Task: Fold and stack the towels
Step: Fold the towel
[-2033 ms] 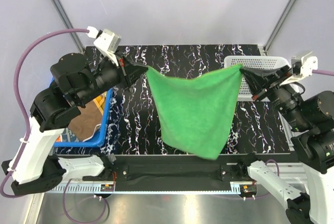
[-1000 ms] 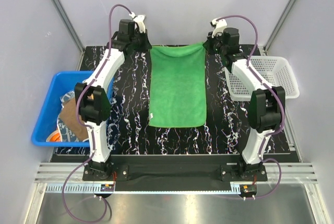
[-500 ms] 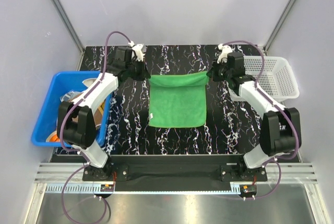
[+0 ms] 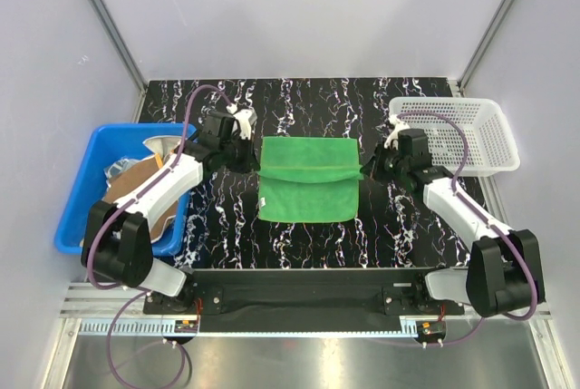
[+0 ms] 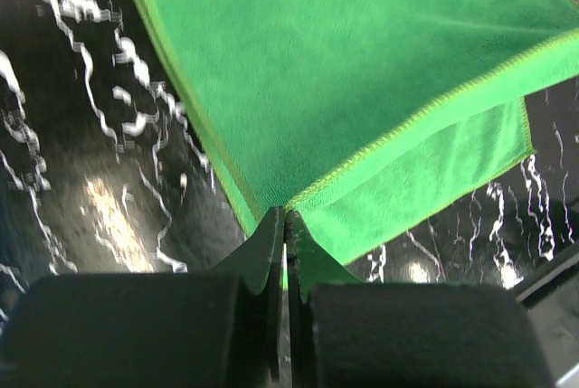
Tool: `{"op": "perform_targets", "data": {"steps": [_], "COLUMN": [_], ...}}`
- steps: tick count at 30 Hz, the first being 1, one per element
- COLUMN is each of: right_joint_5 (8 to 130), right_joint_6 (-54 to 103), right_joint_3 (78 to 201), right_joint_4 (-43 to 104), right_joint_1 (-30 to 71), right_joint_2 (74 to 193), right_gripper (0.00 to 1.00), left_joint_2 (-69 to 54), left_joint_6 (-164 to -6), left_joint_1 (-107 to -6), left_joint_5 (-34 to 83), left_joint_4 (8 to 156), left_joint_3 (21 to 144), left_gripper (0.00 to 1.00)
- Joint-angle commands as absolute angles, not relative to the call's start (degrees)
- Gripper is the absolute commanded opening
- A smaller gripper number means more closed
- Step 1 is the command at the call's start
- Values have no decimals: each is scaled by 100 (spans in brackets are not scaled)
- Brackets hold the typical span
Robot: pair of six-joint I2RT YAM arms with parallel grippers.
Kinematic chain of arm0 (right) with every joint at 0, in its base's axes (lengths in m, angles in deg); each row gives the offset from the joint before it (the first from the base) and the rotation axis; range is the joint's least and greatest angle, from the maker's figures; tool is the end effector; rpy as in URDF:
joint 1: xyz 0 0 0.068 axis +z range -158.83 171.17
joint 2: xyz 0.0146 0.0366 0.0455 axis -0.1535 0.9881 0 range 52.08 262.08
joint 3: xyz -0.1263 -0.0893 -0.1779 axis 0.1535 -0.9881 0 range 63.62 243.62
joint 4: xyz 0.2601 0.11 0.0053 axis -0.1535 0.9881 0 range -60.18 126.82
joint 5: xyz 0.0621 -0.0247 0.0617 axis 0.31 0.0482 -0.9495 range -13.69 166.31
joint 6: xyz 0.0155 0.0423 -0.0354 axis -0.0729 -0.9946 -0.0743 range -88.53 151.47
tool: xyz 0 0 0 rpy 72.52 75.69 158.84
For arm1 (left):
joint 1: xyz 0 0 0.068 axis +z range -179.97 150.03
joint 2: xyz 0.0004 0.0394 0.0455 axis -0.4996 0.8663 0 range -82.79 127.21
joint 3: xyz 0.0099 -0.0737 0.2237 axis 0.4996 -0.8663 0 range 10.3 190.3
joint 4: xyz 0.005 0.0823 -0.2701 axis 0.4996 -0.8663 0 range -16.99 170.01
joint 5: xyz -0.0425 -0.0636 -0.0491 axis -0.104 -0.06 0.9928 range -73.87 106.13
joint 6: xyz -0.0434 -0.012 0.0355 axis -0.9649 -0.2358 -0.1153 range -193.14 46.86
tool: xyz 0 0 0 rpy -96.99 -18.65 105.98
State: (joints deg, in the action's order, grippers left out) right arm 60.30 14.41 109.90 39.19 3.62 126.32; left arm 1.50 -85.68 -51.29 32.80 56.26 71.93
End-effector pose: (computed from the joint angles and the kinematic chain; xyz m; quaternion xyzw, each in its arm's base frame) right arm 0.3031 0.0783 0.1897 -0.0260 0.8892 0.2326 0.3930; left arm 0.3174 -0.1363 0.2085 0.1240 0.9119 -0.2357 0.3122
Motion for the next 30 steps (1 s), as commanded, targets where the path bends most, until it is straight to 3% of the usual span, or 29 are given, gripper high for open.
{"op": "perform_targets", "data": {"steps": [1, 13, 18, 21, 22, 23, 30], "right_joint_5": [6005, 6014, 6005, 5987, 5944, 5935, 6014], "right_joint_6": [1152, 423, 177, 54, 45, 62, -148], "right_joint_3": [10732, 10204, 9870, 9781, 9781, 9790, 9965], "right_joint_4": [4063, 4608, 4739, 4994, 5143, 5240, 5470], "right_joint_1": [444, 532, 567, 567, 558, 576, 567], "right_joint_2": [12223, 11949, 11923, 11844, 11774, 11739, 11413], "right_gripper": [0, 0, 4, 18, 27, 30, 35], "left_joint_2": [-228, -483, -352, -343, -325, -308, -501], "left_joint_6": [-8711, -8922, -9054, -9274, -9361, -9371, -9529], "left_joint_1": [-5150, -5405, -5748, -5871, -5880, -5880, -5898], "left_joint_5": [3204, 3012, 2861, 2827, 2669, 2589, 2219], "left_joint_4": [5786, 5329, 5084, 4891, 4777, 4662, 4380], "left_joint_3": [7042, 6463, 6286, 6137, 6119, 6119, 6329], "left_gripper": [0, 0, 4, 14, 25, 26, 38]}}
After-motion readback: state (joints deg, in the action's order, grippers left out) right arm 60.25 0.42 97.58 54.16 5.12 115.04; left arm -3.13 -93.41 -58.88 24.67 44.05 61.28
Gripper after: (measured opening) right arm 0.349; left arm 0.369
